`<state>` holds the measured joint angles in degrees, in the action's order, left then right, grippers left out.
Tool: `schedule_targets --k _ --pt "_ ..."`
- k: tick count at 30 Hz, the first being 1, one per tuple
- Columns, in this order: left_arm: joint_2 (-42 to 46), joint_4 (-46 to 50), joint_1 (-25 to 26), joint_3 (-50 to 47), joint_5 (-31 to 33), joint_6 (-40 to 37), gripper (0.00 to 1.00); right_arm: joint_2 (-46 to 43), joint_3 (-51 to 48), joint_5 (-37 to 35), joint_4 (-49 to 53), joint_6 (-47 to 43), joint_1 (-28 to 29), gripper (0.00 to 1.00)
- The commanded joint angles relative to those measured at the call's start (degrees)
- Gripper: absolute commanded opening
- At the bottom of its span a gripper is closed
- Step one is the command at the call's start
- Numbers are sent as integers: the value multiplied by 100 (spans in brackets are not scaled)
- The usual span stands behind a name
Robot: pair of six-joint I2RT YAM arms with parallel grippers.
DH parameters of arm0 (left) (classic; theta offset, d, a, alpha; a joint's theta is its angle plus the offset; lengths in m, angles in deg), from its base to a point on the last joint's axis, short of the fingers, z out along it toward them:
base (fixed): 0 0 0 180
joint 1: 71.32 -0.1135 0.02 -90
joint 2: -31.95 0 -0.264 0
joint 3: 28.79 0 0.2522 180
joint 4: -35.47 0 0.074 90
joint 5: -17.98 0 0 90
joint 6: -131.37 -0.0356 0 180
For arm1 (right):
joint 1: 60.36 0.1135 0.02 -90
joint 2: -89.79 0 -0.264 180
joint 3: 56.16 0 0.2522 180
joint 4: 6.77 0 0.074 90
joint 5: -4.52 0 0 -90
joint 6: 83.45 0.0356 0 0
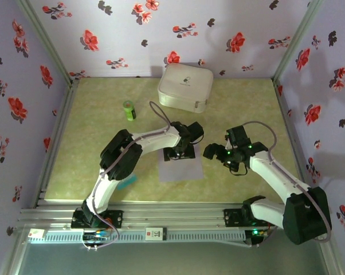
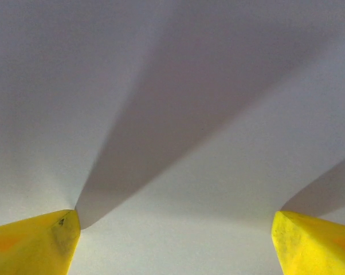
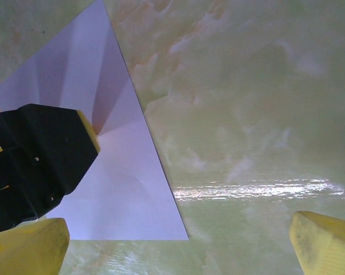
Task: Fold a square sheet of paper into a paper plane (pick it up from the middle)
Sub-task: First fold the square sheet of paper in half at the center of the table.
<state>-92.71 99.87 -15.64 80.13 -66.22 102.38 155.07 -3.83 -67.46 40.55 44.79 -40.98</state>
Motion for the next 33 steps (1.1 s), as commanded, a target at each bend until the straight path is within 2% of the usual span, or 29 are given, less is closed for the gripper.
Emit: schedule_targets --k 1,23,30,33 --pt "-260 87 48 17 -63 107 87 77 -16 -62 173 -161 -45 99" --pt "-243 -95 55 -160 -115 27 81 143 70 -140 164 -123 -41 99" --pt "87 -384 57 -271 -24 -233 67 -19 111 -372 44 179 -42 99" --pt "326 -603 57 -429 96 -378 53 -192 124 -653 25 372 -47 99"
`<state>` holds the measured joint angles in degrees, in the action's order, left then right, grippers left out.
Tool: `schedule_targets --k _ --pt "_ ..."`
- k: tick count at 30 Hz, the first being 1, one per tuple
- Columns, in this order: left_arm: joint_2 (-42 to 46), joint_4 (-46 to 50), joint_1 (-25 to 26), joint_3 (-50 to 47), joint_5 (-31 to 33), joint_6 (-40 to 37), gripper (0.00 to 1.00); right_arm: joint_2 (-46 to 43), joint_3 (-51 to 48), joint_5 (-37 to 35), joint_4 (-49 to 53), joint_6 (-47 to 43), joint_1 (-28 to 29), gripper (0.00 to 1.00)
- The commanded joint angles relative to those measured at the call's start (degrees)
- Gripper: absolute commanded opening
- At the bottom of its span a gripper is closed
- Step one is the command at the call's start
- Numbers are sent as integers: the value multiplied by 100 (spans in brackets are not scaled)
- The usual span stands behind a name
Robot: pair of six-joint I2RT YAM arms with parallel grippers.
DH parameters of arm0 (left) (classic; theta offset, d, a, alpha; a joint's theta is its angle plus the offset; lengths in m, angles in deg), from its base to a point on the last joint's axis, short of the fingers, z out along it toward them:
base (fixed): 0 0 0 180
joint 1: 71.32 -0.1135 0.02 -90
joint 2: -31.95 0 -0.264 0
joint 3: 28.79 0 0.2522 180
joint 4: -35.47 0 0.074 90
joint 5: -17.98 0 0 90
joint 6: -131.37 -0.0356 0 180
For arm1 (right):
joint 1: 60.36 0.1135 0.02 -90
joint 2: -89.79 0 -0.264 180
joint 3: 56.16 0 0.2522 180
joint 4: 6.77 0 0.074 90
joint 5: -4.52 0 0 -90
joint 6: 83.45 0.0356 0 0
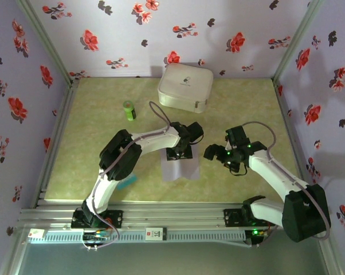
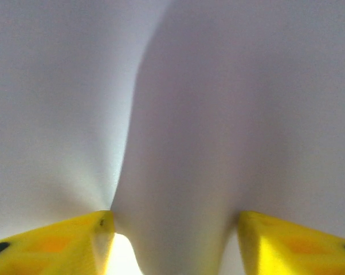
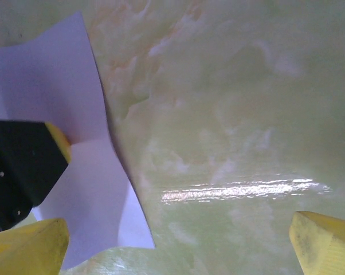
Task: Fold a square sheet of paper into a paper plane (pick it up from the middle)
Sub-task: First fold the square sheet of paper in half at the center of the table.
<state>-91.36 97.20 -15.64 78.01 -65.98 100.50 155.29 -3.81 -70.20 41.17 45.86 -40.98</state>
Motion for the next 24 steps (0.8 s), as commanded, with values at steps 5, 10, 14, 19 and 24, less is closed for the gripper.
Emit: schedule_targets --k 5,10,14,19,24 --pt "466 -587 25 -398 103 -444 44 -421 -3 -636 -280 612 -46 99" --pt "797 -662 -5 -484 117 -745 37 -450 -86 -732 -511 864 -42 99" --pt "1218 -873 -47 -739 69 -929 37 -432 -98 -994 -593 905 -43 99" --pt "2008 -1533 -199 -1407 -389 -1175 37 -592 -240 -1221 -851 982 -41 99" --pt "2798 -2762 -546 -2270 -1314 -1059 38 -1071 -618 -1139 -1562 1223 -47 99"
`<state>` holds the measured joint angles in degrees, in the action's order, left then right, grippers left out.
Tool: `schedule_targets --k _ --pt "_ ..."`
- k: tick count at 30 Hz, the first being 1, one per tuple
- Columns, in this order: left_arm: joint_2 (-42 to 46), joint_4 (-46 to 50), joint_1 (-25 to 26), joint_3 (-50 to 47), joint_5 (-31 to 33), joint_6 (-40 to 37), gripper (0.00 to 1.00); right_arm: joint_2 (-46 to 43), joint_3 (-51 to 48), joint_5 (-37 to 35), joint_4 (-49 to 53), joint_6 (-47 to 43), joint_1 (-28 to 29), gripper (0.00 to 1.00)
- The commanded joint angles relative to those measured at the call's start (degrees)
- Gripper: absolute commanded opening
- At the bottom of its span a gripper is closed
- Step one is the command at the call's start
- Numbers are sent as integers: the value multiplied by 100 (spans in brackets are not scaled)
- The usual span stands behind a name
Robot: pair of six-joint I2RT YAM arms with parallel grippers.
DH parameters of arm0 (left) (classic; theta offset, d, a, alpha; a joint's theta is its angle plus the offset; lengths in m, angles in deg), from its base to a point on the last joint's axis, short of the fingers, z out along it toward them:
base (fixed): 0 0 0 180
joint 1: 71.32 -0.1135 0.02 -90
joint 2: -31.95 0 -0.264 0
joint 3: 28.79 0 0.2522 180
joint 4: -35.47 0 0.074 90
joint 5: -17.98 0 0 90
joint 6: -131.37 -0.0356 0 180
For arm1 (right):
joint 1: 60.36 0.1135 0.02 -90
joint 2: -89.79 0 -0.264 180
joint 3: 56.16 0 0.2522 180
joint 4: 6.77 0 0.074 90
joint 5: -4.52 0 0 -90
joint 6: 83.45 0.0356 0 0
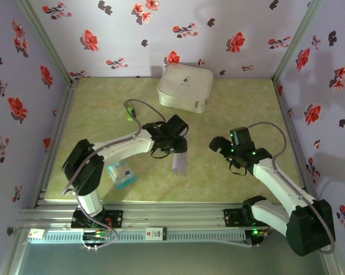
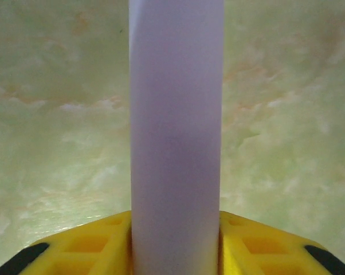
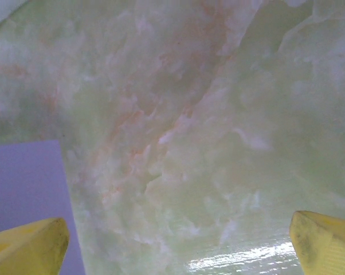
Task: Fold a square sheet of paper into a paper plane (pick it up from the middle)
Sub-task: First fold the square sheet of paper in half at the center of the table.
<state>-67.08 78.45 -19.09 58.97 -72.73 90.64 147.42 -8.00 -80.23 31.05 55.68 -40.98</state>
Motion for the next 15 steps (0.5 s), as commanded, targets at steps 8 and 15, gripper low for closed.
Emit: schedule_targets --k 8,15 --pt "804 -3552 -820 -1840 -2131 904 37 -901 -453 -411 -756 692 -46 99" --pt "371 -4629 -881 -2264 -2515 1434 37 -1082 -659 446 -1302 351 -45 98"
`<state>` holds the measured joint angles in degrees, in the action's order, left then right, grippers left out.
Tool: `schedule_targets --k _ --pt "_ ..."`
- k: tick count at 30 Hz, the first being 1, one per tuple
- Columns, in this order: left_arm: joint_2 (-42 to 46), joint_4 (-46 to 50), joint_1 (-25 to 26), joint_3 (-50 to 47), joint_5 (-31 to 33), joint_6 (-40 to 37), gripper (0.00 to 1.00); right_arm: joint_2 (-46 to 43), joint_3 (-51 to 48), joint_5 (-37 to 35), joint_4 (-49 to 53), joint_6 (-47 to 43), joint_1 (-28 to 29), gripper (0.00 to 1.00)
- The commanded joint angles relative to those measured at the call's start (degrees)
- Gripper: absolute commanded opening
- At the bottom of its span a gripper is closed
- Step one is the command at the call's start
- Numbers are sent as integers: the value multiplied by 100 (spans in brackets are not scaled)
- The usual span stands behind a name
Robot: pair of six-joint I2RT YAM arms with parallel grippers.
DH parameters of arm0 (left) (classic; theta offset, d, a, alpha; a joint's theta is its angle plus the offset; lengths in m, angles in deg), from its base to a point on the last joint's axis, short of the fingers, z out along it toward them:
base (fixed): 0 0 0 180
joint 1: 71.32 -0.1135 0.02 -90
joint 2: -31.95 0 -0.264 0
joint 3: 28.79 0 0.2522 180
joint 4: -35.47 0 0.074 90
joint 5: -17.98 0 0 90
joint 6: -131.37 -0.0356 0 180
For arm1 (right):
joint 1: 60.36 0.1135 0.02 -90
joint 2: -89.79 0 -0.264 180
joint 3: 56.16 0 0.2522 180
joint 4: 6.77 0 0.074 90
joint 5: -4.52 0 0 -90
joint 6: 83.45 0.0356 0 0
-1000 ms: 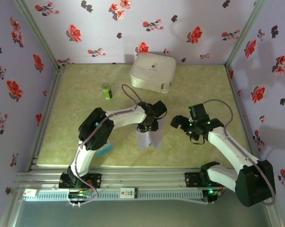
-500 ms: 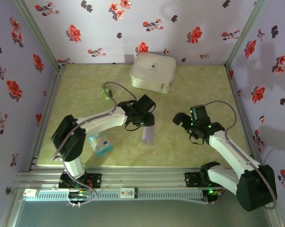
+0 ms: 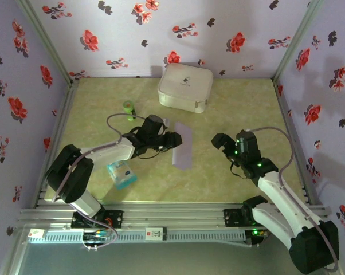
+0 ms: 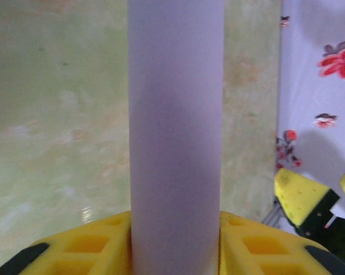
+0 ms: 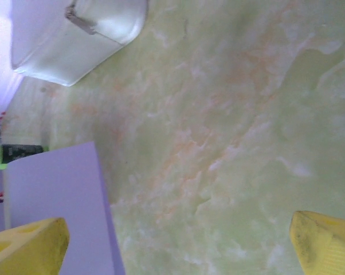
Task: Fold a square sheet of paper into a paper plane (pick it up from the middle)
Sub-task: First fold the square sheet of paper in half at the center of the table.
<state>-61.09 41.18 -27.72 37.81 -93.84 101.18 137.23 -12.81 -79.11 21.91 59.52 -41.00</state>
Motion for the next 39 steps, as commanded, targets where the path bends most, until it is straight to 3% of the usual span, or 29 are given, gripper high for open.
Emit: schedule_targets --k 1,7,20,23,31,39 --pt "-309 -1072 -16 -200 -459 461 37 -47 -231 434 -512 -18 -42 96" --pt "-707 -1393 -52 -405 -516 575 38 81 -564 826 -1206 251 -46 85" --pt "-1435 -1410 -96 -303 -391 505 39 578 -550 1089 -1437 280 -28 81" --pt "-1413 -1097 -118 -276 -280 342 39 612 -556 1092 -1499 284 -17 79" --pt "-1060 535 -115 209 403 -519 55 789 -490 1142 -1559 243 16 78" --pt "-881 1475 -112 547 846 -992 58 1184 -361 1173 -1724 218 129 78"
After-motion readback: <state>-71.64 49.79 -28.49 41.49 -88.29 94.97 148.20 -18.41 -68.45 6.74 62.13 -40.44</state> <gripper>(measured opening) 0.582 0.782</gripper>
